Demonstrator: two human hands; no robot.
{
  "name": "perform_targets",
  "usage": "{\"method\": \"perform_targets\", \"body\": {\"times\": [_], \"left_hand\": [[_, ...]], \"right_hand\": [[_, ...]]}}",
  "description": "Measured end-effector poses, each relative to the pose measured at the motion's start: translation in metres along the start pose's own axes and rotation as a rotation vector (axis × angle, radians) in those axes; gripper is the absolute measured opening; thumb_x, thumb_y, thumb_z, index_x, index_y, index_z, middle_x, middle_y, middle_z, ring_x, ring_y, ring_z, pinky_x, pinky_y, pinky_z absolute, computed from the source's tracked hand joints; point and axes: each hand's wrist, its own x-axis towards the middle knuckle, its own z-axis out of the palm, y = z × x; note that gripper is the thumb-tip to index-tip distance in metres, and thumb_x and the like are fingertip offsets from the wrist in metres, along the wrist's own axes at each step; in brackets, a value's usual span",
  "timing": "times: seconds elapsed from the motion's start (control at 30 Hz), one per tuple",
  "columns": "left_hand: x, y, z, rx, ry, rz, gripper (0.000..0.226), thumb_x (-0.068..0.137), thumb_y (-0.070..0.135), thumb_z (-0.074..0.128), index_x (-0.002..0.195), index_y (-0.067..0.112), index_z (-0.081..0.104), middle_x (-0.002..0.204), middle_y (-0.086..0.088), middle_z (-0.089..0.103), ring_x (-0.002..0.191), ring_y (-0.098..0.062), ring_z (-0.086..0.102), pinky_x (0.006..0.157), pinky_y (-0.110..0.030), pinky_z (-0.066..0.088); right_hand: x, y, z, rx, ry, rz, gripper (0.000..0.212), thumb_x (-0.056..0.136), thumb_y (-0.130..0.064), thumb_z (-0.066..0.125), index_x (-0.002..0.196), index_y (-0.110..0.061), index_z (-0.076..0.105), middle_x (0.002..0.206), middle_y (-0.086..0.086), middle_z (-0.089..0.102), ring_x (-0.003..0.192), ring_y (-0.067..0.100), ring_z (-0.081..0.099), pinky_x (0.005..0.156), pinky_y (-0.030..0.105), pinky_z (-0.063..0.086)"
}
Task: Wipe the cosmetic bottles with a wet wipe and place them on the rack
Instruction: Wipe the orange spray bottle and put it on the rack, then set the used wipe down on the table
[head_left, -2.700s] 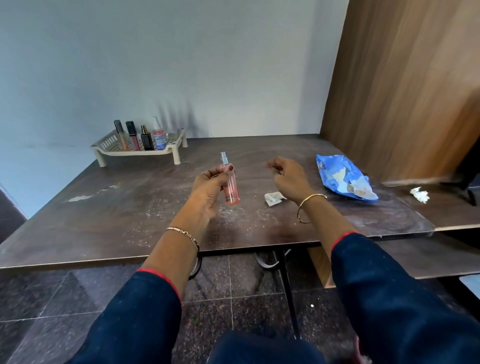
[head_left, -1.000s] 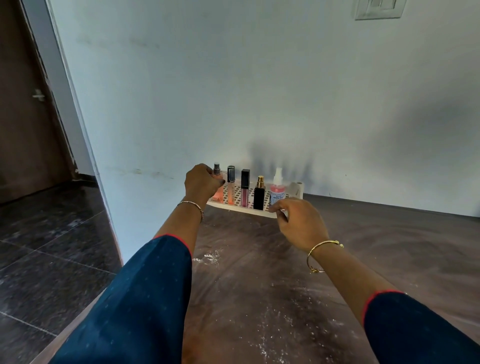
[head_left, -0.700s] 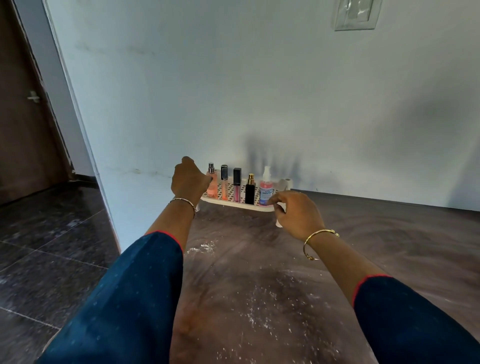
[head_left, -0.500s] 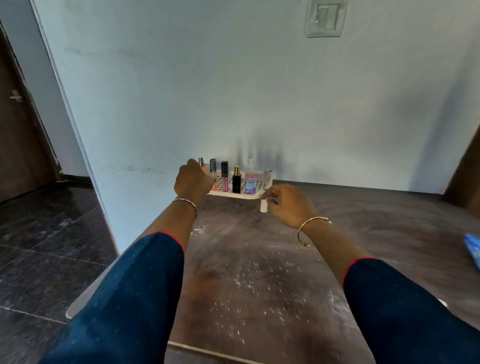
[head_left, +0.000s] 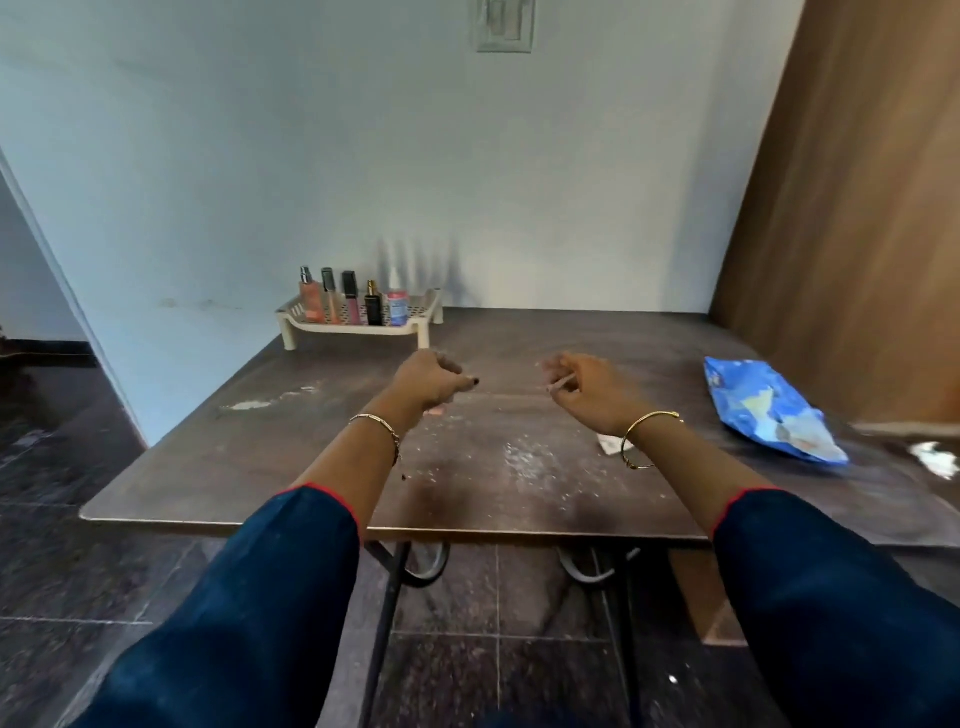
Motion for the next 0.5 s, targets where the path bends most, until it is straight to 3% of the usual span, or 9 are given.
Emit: {"method": "perform_targets", "body": {"times": [0.07,0.17,0.3,0.4,0.5], "left_hand": [[-0.013,0.008,0.026,0.023,-0.063,0.046,0.033,0.08,0.021,0.073,0.105,0.002,0.063,0.094,-0.015,0.066,0.078,-0.021,0.055,0.068,-0.029,0.045],[-0.026,0.015,0.064,0.091,-0.125,0.108,0.033,0.081,0.024,0.073,0.106,0.005,0.066,0.099,-0.013,0.069,0.084,-0.019,0.06,0.076,-0.026,0.046],[-0.031,0.021,0.103,0.241,-0.165,0.173,0.032,0.081,0.03,0.072,0.105,0.01,0.066,0.099,-0.008,0.07,0.092,-0.021,0.066,0.084,-0.031,0.05],[-0.026,0.023,0.124,0.357,-0.154,0.224,0.034,0.08,0.036,0.07,0.109,0.018,0.066,0.108,-0.004,0.068,0.1,-0.017,0.062,0.092,-0.031,0.048],[-0.018,0.024,0.14,0.434,-0.15,0.241,0.04,0.08,0.045,0.068,0.115,0.026,0.063,0.124,0.001,0.062,0.119,-0.02,0.054,0.103,-0.043,0.041]], "right_hand": [[-0.016,0.015,-0.012,0.076,0.018,0.053,0.029,0.093,-0.009,0.043,0.119,-0.015,0.056,0.096,0.002,0.069,0.083,0.02,0.066,0.082,0.032,0.051],[-0.038,0.042,-0.027,0.108,0.093,0.129,0.025,0.099,-0.014,0.036,0.114,-0.017,0.056,0.088,0.002,0.071,0.074,0.016,0.065,0.08,0.036,0.052],[-0.056,0.072,-0.037,-0.017,0.196,0.237,0.022,0.095,-0.024,0.047,0.107,-0.017,0.064,0.1,0.004,0.07,0.094,0.022,0.062,0.085,0.034,0.047],[-0.059,0.088,-0.034,-0.113,0.115,0.289,0.026,0.086,-0.032,0.062,0.109,-0.02,0.067,0.115,0.006,0.064,0.108,0.024,0.058,0.096,0.034,0.043],[-0.058,0.096,-0.029,-0.23,0.043,0.322,0.039,0.077,-0.047,0.067,0.112,-0.031,0.065,0.125,0.001,0.055,0.12,0.023,0.048,0.101,0.038,0.036]]}}
